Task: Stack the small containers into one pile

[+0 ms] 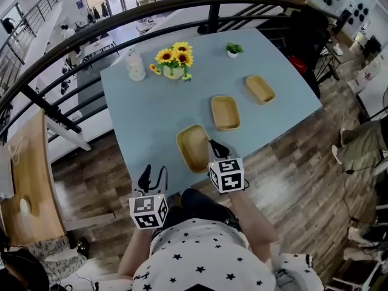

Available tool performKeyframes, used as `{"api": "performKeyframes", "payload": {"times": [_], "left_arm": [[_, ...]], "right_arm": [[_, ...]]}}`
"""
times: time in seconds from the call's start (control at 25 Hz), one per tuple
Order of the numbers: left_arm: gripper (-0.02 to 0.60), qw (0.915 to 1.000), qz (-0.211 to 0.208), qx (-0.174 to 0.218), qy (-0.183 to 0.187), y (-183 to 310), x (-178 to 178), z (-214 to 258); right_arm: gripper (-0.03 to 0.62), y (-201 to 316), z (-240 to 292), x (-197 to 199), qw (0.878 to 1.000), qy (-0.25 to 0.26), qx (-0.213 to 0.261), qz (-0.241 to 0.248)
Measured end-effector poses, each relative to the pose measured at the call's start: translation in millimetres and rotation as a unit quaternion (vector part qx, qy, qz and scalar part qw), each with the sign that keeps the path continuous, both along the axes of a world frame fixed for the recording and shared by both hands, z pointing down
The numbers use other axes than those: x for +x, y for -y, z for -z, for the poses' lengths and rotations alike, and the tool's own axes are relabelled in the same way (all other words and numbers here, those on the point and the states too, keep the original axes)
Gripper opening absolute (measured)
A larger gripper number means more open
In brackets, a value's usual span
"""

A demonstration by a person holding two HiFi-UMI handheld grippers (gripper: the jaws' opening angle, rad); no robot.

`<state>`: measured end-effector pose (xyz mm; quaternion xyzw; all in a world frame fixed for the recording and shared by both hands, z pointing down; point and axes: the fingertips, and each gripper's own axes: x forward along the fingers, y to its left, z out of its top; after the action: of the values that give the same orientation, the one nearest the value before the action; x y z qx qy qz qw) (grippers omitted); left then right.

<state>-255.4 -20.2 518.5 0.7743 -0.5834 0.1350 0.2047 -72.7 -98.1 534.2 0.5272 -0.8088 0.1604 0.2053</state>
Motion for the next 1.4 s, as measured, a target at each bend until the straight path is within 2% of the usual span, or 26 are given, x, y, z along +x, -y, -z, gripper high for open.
{"api": "performKeyframes", "payload": {"times": [0.52,1.0,1.4], "left_arm": [[0.187,0.9994,-0.030,-0.014,0.006,-15.3,37.4,3.1],[0.187,0.9986,-0.051,-0.015,0.005,44.1,92.8,4.7],[0.187,0.9990,-0.039,-0.019,0.003,85.0,118.4,6.3]], "right_arm": [[0.021,-0.2,17.9,48.9,0.999,0.012,0.014,-0.047],[0.021,58.3,28.7,100.3,0.997,0.016,0.023,-0.067],[0.021,109.8,24.4,128.1,0.997,0.010,0.020,-0.075]]}}
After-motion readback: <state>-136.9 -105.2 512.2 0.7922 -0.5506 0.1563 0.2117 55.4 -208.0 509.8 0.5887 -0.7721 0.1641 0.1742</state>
